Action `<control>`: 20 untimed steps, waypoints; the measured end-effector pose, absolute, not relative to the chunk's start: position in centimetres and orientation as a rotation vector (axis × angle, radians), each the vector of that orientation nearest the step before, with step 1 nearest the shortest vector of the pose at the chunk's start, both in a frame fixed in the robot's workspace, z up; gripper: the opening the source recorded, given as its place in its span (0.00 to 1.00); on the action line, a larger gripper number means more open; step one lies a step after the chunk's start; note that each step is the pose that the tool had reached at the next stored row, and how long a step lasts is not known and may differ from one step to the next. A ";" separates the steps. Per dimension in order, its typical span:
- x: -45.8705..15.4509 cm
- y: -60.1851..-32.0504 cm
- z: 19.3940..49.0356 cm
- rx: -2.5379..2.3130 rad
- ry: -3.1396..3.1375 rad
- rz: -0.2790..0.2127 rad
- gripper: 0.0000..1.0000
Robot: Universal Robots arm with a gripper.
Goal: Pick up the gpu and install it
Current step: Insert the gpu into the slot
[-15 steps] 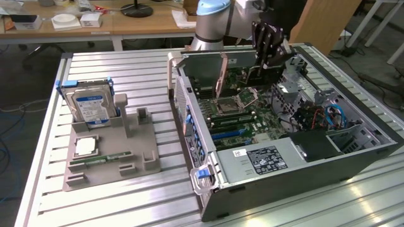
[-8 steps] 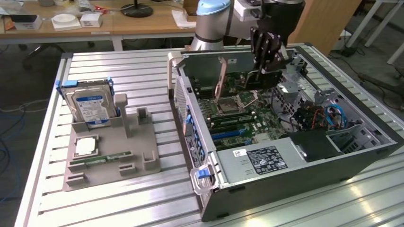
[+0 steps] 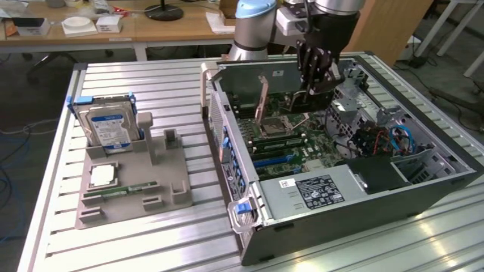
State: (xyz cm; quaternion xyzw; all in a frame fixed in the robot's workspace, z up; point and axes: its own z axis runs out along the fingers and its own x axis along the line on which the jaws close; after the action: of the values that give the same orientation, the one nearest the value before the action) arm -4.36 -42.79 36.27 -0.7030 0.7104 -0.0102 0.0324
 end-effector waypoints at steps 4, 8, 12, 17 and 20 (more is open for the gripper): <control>-5.0 -42.8 35.9 -2.164 2.187 -0.032 0.26; -5.2 -42.8 35.6 -2.165 2.187 -0.032 0.26; -5.2 -43.3 35.4 -2.165 2.187 -0.032 0.26; -5.2 -44.0 35.1 -2.165 2.187 -0.033 0.26; -5.2 -44.0 35.0 -2.150 2.203 -0.034 0.26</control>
State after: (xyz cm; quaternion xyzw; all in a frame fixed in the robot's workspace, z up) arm -5.20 -44.03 34.96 -0.6981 0.7152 -0.0110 0.0318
